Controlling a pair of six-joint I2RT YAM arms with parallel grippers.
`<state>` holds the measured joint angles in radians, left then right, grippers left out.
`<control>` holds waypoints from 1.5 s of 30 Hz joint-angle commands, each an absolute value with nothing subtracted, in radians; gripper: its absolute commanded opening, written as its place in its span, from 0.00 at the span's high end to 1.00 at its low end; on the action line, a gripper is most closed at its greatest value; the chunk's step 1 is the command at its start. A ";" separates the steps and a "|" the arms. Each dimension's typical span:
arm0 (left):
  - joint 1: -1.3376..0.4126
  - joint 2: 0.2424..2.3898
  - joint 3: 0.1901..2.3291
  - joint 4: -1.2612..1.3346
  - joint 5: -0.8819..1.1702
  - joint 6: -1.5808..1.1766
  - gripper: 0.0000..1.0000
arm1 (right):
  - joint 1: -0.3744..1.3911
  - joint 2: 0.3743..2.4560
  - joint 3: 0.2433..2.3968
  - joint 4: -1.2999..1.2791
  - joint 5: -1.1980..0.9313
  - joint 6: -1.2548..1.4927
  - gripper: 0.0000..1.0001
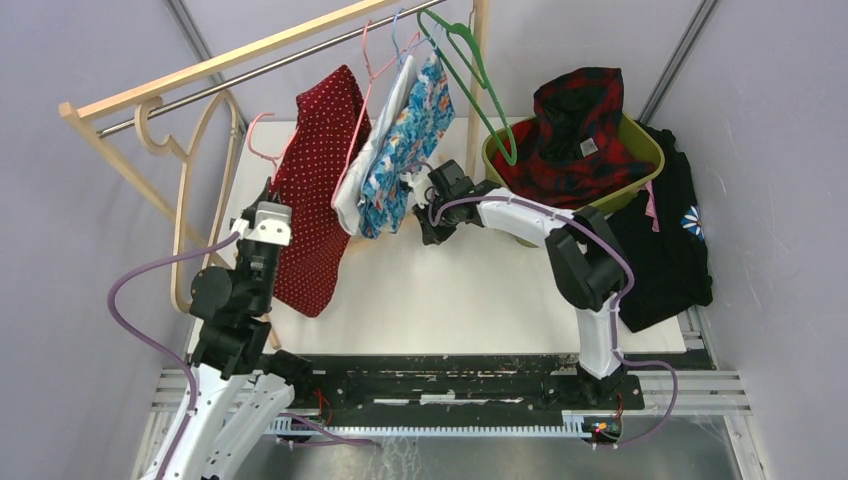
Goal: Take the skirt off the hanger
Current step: Pick up the hanger from the clothesline, then remove the skirt from the hanger.
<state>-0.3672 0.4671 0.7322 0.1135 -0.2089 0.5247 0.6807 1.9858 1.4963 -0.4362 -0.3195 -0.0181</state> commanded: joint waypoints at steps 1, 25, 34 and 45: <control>-0.369 0.474 0.804 0.233 -0.227 0.586 0.97 | 0.680 2.071 1.597 -0.380 -0.360 0.037 0.99; -0.370 0.561 0.804 0.269 -0.238 0.591 0.97 | 0.621 2.400 1.993 -0.369 -0.334 0.134 0.99; -0.370 0.605 0.797 0.298 -0.242 0.580 0.97 | 0.604 2.525 2.216 -0.331 -0.340 0.169 0.99; -0.369 0.612 0.796 0.303 -0.245 0.587 0.97 | 0.595 2.397 2.132 -0.404 -0.286 0.126 0.97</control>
